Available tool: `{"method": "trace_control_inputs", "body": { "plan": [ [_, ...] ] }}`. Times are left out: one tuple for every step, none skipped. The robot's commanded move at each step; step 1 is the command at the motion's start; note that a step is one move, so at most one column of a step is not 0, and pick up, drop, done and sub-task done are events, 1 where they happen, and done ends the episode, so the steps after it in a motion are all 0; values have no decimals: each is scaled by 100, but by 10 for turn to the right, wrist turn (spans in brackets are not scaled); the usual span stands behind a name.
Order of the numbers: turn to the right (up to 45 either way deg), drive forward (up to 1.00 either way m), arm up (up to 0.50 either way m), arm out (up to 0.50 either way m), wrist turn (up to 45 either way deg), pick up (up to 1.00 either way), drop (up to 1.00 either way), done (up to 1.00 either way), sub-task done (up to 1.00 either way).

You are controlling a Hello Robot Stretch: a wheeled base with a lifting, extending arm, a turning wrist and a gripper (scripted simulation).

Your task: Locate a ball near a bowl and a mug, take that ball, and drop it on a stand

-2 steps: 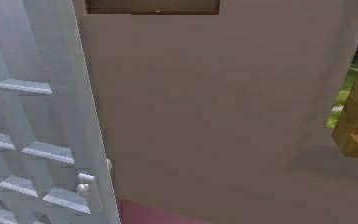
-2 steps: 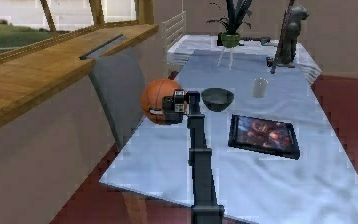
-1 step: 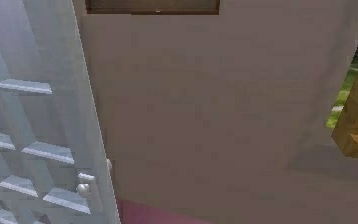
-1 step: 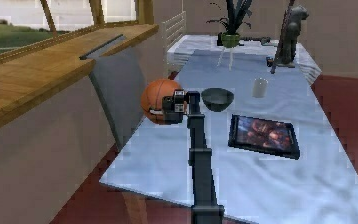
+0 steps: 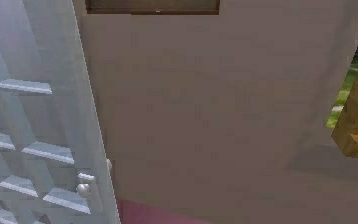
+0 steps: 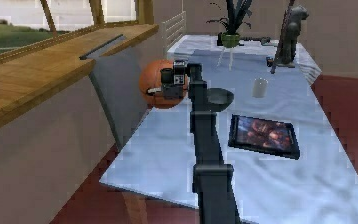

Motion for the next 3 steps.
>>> {"method": "trace_control_inputs", "body": {
  "plan": [
    [0,0,10,0,0,0,0,0,0],
    [0,0,0,0,-450,0,0,0,0],
    [0,0,0,0,-450,0,0,0,0]
  ]
}}
